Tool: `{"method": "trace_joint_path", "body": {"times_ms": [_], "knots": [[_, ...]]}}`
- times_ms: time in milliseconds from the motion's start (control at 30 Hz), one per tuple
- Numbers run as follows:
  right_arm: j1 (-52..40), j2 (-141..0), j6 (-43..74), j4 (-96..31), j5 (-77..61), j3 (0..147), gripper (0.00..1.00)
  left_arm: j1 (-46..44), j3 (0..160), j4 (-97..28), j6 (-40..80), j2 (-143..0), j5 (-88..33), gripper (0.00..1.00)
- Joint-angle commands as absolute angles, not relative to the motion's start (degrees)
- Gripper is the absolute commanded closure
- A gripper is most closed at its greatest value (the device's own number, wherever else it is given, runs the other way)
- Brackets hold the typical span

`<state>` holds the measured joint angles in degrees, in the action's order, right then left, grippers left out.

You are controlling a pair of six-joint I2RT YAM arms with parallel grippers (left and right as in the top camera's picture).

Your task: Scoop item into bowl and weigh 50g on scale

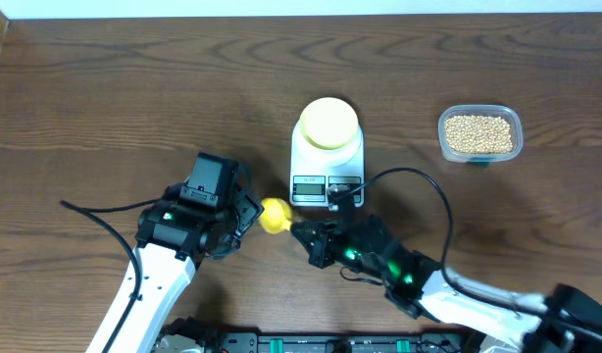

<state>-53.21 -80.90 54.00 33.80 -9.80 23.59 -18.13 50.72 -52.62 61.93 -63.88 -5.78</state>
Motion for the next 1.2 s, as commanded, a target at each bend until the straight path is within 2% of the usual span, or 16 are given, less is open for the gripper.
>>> {"method": "trace_joint_path", "body": {"times_ms": [0,167,200,233,433,533,567,667,700,933,1167], "knots": [[-50.4,-71.5,47.1,24.2,-8.0,23.7,0.99,-18.3,50.3,-53.5,62.2,-64.0,-2.3,0.29],[-42.7,-55.8,43.7,1.9,-8.1,23.7,0.99,-18.3,50.3,-53.5,62.2,-64.0,-2.3,0.28],[-40.4,-50.9,42.1,-2.8,-8.1,23.7,0.99,-18.3,50.3,-53.5,62.2,-64.0,-2.2,0.2],[-38.7,-46.6,40.7,-6.0,-8.1,23.7,0.99,-18.3,50.3,-53.5,62.2,-64.0,-2.3,0.2],[-33.3,-29.5,38.0,-15.1,-8.0,23.7,0.99,-18.3,50.3,-53.5,62.3,-64.0,-2.3,0.2],[-32.2,-26.2,38.0,-17.3,-7.8,23.7,0.99,-18.3,50.3,-52.8,62.3,-64.0,-2.3,0.21],[-31.9,-25.7,38.0,-18.0,-7.6,23.7,0.99,-18.4,50.3,-52.1,62.3,-64.0,-2.4,0.48],[-31.4,-25.6,38.0,-19.2,-6.6,23.7,0.99,-18.4,50.3,-50.6,62.3,-64.0,-3.1,0.86],[-31.3,-25.6,38.0,-19.4,-6.1,23.7,0.99,-18.4,50.3,-49.8,62.3,-64.0,-3.7,0.93],[-31.3,-25.6,38.1,-18.7,0.0,23.7,0.99,-22.7,50.3,-40.8,62.2,-65.2,-4.2,0.93],[-31.3,-25.6,38.9,-18.7,1.6,23.7,0.99,-29.1,50.3,-32.8,61.1,-72.9,-4.3,0.93]]}}
